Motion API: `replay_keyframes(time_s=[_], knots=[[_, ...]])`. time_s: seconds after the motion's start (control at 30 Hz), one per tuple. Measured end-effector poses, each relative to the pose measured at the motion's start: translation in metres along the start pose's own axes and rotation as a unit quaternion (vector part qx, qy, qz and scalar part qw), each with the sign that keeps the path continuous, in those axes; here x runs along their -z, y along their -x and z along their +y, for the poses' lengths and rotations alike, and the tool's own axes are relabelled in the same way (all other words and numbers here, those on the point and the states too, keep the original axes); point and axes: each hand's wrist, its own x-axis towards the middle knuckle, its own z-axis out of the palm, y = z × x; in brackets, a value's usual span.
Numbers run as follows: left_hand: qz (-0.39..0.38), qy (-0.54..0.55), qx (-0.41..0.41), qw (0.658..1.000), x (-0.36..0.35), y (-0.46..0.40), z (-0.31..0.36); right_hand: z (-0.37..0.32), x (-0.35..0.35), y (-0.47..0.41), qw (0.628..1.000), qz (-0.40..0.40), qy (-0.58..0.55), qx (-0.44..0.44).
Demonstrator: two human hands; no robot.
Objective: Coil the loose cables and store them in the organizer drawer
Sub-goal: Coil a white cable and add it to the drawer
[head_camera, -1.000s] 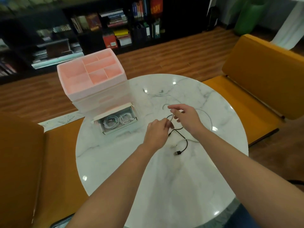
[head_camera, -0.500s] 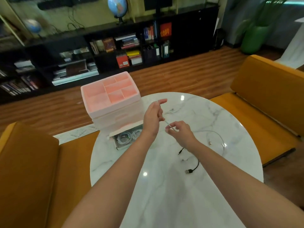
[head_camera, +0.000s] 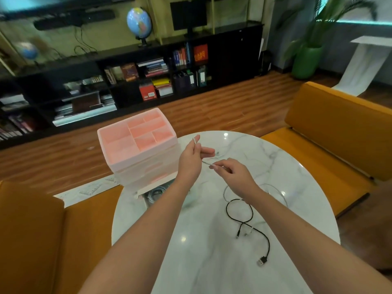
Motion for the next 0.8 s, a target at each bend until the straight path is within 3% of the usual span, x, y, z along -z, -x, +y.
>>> replay_keyframes(time_s=[0.13, 0.27, 0.37, 0.5, 0.6, 0.8], knots=[[-0.059, -0.132, -0.044, 0.989, 0.007, 0.002, 0.002, -0.011, -0.001, -0.009, 1.0, -0.02, 0.008, -0.001], [-0.091, -0.346, -0.093, 0.929, 0.017, 0.0, 0.0, -0.022, 0.001, -0.02, 0.999, -0.014, -0.022, -0.037], [-0.089, -0.406, -0.108, 0.903, 0.023, -0.005, -0.001, -0.03, 0.004, -0.029, 0.999, -0.019, -0.031, -0.038], [-0.12, -0.308, -0.071, 0.941, 0.03, -0.006, -0.003, -0.036, 0.009, -0.041, 0.999, -0.028, -0.019, -0.018], [-0.144, -0.1, 0.008, 0.985, 0.031, -0.005, 0.0, -0.037, 0.012, -0.045, 1.0, -0.007, -0.007, -0.008], [-0.168, 0.177, 0.123, 0.962, 0.033, 0.005, 0.017, -0.033, 0.013, -0.044, 1.0, 0.014, -0.01, -0.009]])
